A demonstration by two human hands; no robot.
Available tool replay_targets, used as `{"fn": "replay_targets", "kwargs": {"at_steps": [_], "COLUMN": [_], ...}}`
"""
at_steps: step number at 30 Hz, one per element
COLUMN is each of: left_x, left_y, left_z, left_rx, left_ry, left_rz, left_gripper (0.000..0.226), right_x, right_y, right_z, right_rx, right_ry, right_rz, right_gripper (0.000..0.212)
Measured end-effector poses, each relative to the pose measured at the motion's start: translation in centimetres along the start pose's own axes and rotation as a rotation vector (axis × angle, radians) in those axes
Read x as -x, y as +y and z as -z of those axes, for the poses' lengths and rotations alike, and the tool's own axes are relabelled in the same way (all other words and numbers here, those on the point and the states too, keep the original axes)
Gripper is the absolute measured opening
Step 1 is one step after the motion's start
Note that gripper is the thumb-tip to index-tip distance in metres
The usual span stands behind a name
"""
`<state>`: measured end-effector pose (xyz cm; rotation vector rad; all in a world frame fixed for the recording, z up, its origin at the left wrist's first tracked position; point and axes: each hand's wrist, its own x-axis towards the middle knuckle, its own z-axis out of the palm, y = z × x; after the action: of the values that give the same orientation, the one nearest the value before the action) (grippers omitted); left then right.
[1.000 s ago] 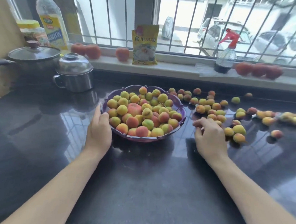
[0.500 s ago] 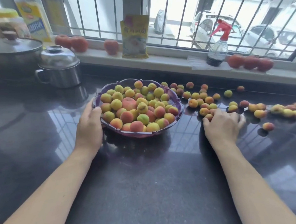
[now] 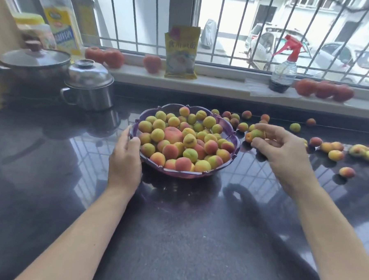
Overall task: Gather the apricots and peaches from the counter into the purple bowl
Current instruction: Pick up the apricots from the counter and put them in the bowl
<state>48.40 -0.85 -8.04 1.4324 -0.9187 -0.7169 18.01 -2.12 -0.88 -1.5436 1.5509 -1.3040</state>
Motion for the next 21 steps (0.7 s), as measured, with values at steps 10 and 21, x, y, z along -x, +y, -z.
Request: {"fn": "replay_targets", "kwargs": {"at_steps": [10,21], "left_x": [0.0,-0.5], "left_y": [-0.1,-0.8], "left_z": [0.1,0.4], "left_rx": [-0.010,0.004], "left_ry": [-0.046,-0.056], "left_rz": [0.003,-0.004], "left_gripper": [0.063,0.061], "right_x": [1.6,2.1], "right_y": [-4.9,-5.0], "right_z": [-6.8,-7.8], "right_rx": [0.670,0.886], "right_ry": [-0.276,-0.166], "right_rz": [0.145,0.229], "right_gripper": [0.025,0.026]}}
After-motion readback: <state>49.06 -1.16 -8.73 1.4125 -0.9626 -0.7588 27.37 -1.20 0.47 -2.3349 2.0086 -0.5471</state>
